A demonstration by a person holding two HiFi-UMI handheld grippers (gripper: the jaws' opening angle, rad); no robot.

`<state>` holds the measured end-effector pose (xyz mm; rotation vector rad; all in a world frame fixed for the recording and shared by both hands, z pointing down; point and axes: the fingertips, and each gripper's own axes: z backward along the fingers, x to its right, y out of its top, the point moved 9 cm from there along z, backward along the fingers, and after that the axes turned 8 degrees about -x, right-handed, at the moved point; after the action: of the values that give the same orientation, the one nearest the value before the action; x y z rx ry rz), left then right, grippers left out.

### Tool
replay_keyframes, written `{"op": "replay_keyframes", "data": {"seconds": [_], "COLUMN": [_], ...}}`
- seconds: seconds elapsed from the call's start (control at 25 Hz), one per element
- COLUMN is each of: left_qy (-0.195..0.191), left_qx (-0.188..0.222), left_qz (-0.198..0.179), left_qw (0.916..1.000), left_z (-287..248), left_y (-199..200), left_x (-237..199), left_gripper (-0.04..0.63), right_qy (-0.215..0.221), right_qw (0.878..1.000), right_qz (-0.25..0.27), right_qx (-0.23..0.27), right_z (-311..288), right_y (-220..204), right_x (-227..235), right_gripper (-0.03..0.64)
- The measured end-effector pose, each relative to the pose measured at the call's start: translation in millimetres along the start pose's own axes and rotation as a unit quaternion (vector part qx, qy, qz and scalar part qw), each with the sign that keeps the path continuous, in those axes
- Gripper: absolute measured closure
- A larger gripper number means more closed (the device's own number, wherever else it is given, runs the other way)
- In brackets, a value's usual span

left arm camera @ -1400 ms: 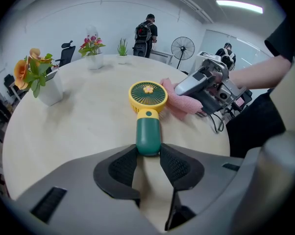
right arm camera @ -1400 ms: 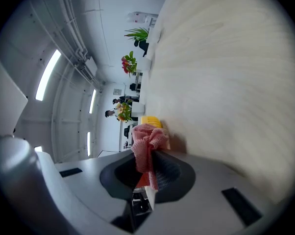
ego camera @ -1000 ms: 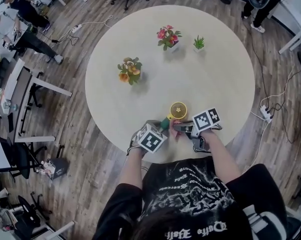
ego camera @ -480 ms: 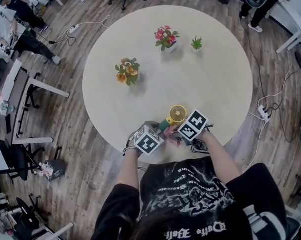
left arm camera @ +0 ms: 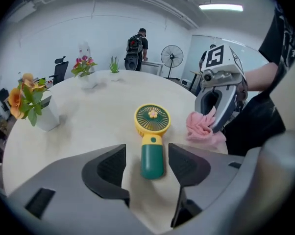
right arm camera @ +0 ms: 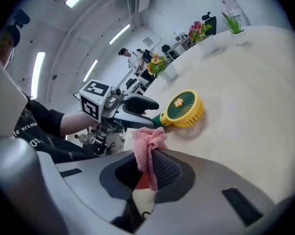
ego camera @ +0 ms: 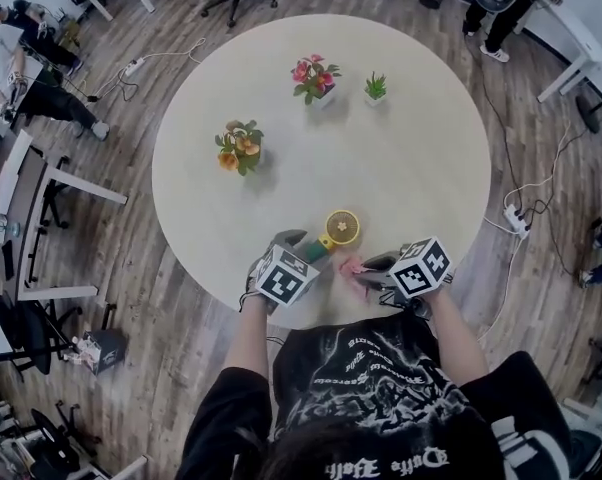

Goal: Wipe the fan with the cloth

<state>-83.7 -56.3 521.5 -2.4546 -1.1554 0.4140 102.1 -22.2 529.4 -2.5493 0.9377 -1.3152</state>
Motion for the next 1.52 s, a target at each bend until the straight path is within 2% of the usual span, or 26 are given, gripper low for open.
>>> {"op": "replay_keyframes", "data": {"seconds": [0.16, 0.28, 0.4, 0.48, 0.52, 0.6, 0.64, 0.68, 0.72, 0.8, 0.88, 0.96, 1.0, 1.12, 1.16, 1.24, 1.28, 1.32, 1.36, 1.44, 1.52], "left_qy": [-0.002, 0.003, -0.010, -0.030, -0.042, -0.065, -0.075, -0.085, -0.097, -0.119, -0.137, -0.160, -0.177, -0.231, -0.248, -0.289, -0.303, -0.308, -0.308, -0.305, -0.309], "left_qx": [-0.025, -0.038, -0.041, -0.035, -0.027, 0.002, 0.027, 0.057, 0.092, 0.164, 0.224, 0.271, 0.294, 0.367, 0.388, 0.422, 0.434, 0.442, 0.446, 0.447, 0.450], "left_qz": [-0.018, -0.015, -0.009, 0.019, 0.045, 0.114, 0.154, 0.197, 0.239, 0.308, 0.352, 0.382, 0.398, 0.437, 0.453, 0.497, 0.511, 0.513, 0.508, 0.494, 0.487], "left_qw": [0.9995, 0.9992, 0.9991, 0.9988, 0.9978, 0.9913, 0.9848, 0.9751, 0.9619, 0.9295, 0.8986, 0.8687, 0.8511, 0.7879, 0.7633, 0.7008, 0.6778, 0.6686, 0.6694, 0.6804, 0.6820], "left_z": [-19, -29, -33, -32, -30, -25, -21, -17, -13, -3, 6, 14, 18, 30, 33, 38, 41, 44, 46, 49, 52], "left_y": [12, 18, 22, 21, 20, 18, 18, 18, 20, 25, 30, 35, 38, 43, 45, 49, 51, 51, 51, 50, 49], "left_x": [5, 8, 10, 7, 6, 3, 0, -4, -8, -14, -17, -15, -13, -5, -2, 5, 7, 7, 5, 5, 6], "left_gripper": [0.314, 0.385, 0.399, 0.400, 0.402, 0.402, 0.402, 0.403, 0.403, 0.405, 0.405, 0.407, 0.407, 0.407, 0.407, 0.407, 0.407, 0.407, 0.407, 0.407, 0.407], "right_qy": [-0.006, -0.028, -0.037, -0.043, -0.048, -0.061, -0.066, -0.067, -0.059, -0.024, 0.003, 0.006, 0.000, -0.035, -0.047, -0.064, -0.070, -0.075, -0.079, -0.077, -0.066], "right_qw": [0.998, 0.995, 0.992, 0.991, 0.990, 0.987, 0.985, 0.982, 0.980, 0.978, 0.977, 0.978, 0.979, 0.977, 0.975, 0.973, 0.973, 0.973, 0.973, 0.975, 0.976], "right_qz": [-0.023, -0.036, -0.041, -0.038, -0.034, -0.024, -0.018, -0.012, -0.006, 0.014, 0.041, 0.070, 0.086, 0.135, 0.144, 0.153, 0.152, 0.149, 0.143, 0.131, 0.123], "right_qx": [0.061, 0.093, 0.114, 0.125, 0.130, 0.146, 0.158, 0.174, 0.189, 0.209, 0.208, 0.196, 0.187, 0.163, 0.160, 0.160, 0.161, 0.162, 0.163, 0.165, 0.166], "right_z": [5, 11, 17, 20, 22, 26, 29, 32, 36, 37, 33, 26, 24, 22, 22, 25, 27, 29, 31, 37, 41], "right_y": [-8, -11, -13, -12, -12, -10, -8, -6, -3, 4, 15, 29, 36, 56, 61, 69, 71, 72, 71, 68, 65], "right_x": [6, 11, 13, 12, 11, 7, 4, 0, -5, -20, -35, -45, -50, -65, -68, -73, -74, -73, -71, -67, -65], "right_gripper": [0.569, 0.569, 0.569, 0.569, 0.569, 0.569, 0.569, 0.569, 0.569, 0.569, 0.569, 0.569, 0.569, 0.569, 0.569, 0.569, 0.569, 0.568, 0.569, 0.568, 0.568]}}
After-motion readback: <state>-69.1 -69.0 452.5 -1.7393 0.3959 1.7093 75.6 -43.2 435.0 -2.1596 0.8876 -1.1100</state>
